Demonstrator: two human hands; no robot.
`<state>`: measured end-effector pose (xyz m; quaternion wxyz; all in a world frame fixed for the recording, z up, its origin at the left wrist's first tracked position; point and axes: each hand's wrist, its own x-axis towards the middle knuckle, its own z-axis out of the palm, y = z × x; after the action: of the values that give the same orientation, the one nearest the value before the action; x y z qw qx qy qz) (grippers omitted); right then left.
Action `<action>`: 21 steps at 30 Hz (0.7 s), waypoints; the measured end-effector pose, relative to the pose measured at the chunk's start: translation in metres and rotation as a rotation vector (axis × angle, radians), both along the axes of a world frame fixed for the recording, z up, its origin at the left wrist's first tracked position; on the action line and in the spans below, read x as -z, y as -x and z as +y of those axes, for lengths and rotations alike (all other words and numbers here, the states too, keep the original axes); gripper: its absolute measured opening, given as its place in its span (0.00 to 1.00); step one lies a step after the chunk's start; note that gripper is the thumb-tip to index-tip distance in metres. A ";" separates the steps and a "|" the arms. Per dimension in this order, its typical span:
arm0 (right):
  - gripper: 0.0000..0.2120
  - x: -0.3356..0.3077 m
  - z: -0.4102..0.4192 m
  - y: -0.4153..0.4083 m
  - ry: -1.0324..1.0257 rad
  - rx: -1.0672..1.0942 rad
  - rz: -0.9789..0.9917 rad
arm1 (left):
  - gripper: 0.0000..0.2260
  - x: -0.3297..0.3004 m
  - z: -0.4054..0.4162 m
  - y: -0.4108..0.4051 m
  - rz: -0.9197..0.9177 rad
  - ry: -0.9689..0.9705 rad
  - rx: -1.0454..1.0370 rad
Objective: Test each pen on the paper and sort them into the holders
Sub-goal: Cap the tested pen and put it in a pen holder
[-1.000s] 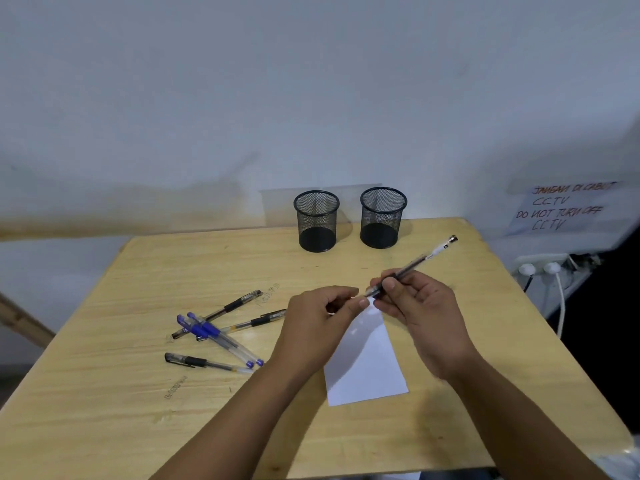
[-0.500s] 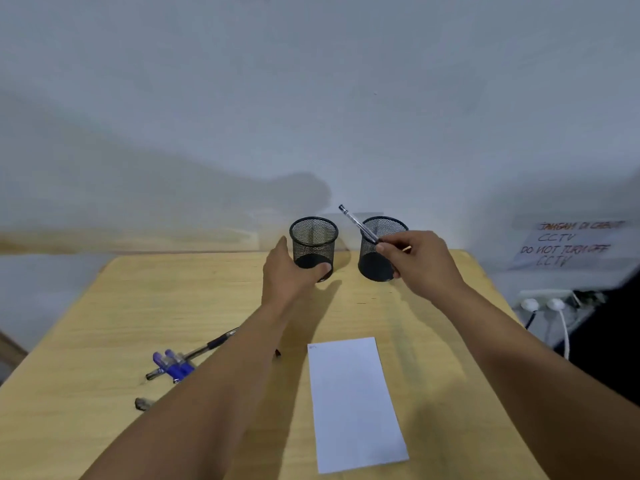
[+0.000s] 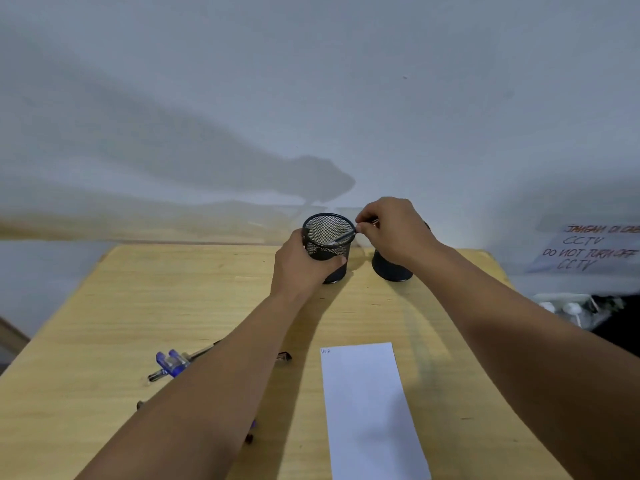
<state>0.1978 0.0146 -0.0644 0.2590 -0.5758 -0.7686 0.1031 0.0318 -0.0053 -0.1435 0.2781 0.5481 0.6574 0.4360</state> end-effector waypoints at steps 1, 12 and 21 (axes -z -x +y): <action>0.08 0.001 0.001 0.003 0.000 -0.008 -0.012 | 0.32 0.000 0.000 0.000 0.003 -0.005 0.007; 0.19 0.020 -0.019 0.010 -0.117 0.015 0.074 | 0.31 -0.010 -0.025 0.036 0.035 0.076 0.123; 0.19 0.058 -0.072 0.038 -0.169 -0.047 0.293 | 0.11 -0.016 -0.104 0.096 0.370 0.126 0.299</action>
<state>0.1602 -0.0576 -0.1228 0.4132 -0.5128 -0.7418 0.1267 -0.0639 -0.1096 -0.1278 0.2481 0.6913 0.6348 0.2401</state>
